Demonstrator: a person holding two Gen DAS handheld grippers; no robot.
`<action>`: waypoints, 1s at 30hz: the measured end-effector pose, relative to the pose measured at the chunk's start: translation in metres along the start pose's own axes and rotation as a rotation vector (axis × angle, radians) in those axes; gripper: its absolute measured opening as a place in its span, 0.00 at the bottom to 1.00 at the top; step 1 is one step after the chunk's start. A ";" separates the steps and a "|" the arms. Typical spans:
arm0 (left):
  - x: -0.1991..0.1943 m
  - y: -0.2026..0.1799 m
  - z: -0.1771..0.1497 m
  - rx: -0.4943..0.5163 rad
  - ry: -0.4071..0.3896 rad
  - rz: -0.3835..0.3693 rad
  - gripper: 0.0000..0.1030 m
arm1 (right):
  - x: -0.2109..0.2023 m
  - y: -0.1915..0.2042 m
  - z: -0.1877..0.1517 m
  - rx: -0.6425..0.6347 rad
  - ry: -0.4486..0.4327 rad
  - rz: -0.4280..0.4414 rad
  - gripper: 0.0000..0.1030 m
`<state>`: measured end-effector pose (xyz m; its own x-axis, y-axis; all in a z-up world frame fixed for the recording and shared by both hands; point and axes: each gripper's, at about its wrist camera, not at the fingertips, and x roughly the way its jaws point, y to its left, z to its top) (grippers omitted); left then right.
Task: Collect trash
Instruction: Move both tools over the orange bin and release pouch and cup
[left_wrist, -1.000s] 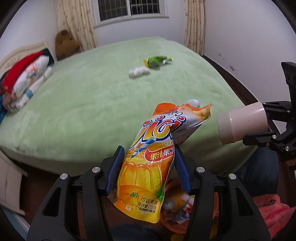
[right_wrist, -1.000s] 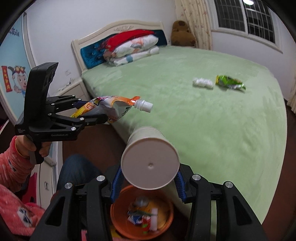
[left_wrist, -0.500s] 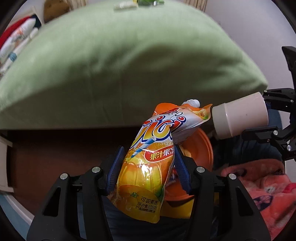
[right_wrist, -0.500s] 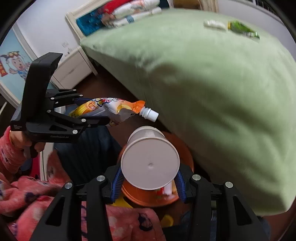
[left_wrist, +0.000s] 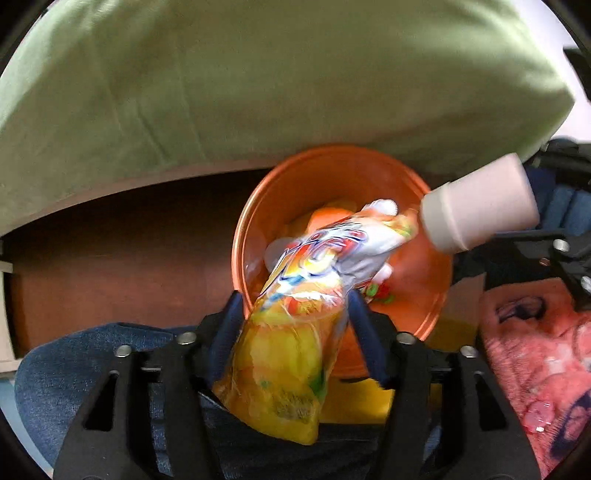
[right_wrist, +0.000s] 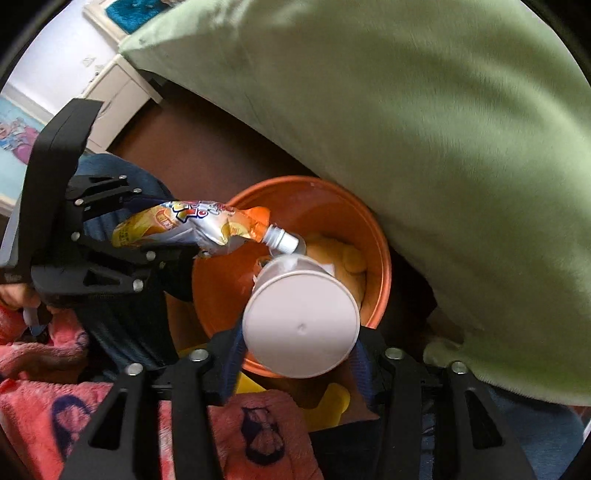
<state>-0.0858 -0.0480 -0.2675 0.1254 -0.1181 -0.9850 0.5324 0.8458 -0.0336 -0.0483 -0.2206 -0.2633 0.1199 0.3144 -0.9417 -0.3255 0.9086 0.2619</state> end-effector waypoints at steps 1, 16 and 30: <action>0.001 -0.002 0.000 0.000 0.000 0.022 0.74 | -0.001 -0.001 0.002 0.001 -0.009 -0.008 0.71; -0.003 0.005 0.008 -0.024 -0.003 0.025 0.78 | -0.011 -0.006 0.001 0.021 -0.045 -0.014 0.72; -0.023 0.004 0.013 -0.021 -0.044 0.024 0.78 | -0.034 -0.003 0.009 0.008 -0.109 -0.002 0.72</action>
<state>-0.0757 -0.0491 -0.2429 0.1750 -0.1201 -0.9772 0.5112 0.8594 -0.0140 -0.0426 -0.2317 -0.2299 0.2218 0.3400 -0.9139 -0.3180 0.9112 0.2619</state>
